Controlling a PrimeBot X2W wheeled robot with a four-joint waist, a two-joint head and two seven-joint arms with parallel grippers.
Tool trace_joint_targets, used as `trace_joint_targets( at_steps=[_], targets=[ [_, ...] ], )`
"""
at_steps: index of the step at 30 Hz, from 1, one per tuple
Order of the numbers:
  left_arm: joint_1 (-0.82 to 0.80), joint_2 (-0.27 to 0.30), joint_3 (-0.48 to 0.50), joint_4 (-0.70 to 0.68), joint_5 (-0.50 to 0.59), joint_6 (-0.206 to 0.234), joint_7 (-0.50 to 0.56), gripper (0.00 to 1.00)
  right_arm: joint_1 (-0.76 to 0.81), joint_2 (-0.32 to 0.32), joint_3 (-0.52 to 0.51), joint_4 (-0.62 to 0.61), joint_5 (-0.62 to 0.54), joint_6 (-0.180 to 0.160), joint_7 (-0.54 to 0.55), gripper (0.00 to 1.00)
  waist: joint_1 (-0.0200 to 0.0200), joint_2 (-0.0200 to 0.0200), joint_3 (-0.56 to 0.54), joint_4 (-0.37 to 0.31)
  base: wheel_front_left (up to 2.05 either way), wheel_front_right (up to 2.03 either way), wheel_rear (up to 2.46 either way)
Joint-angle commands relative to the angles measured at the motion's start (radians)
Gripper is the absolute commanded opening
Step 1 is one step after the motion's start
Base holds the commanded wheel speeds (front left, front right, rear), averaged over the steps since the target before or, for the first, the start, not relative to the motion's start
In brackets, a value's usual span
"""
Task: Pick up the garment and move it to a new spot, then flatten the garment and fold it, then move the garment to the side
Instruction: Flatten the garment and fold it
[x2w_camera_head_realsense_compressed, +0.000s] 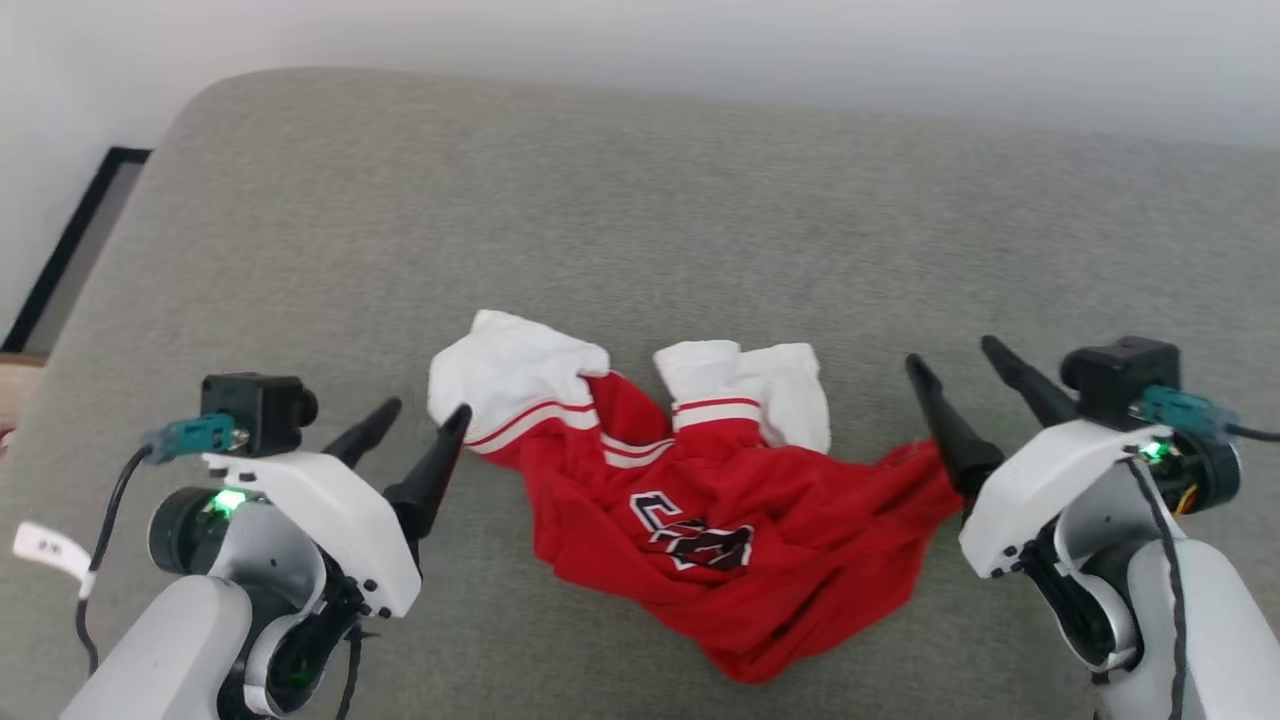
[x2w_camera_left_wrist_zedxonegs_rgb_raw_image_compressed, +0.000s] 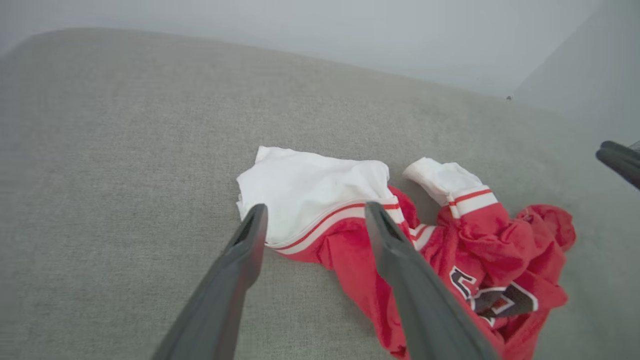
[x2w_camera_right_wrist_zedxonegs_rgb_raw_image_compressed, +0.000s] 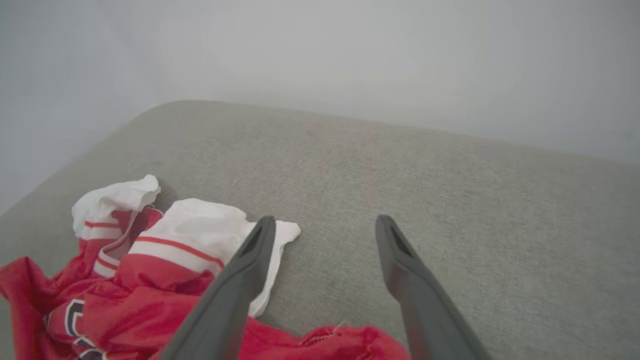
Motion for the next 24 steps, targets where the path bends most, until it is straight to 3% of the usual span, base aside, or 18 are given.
trace_joint_targets(
  at_steps=[1,8,14,24],
  targets=[
    [0.012,-0.004,0.009,0.011,0.02,-0.011,-0.046,1.0,-0.016,-0.014,0.017,0.004,0.007,0.0,0.016,1.0,0.0,0.0,0.0,0.032,0.0,0.0,0.0],
    [0.032,-0.054,0.044,0.085,0.081,-0.048,-0.303,1.0,-0.084,-0.063,0.099,0.048,0.042,0.0,0.101,1.0,0.0,0.0,0.019,0.117,0.0,0.0,0.0],
    [0.042,-0.103,0.054,0.146,0.099,-0.062,-0.435,1.0,-0.144,-0.099,0.149,0.087,0.051,0.0,0.178,1.0,0.0,0.0,0.045,0.184,0.0,0.0,0.0],
    [0.036,-0.2,0.06,0.257,0.095,-0.104,-0.527,1.0,-0.225,-0.156,0.212,0.191,0.061,0.0,0.428,1.0,0.0,0.0,0.08,0.277,0.0,0.0,0.0]
  ],
)
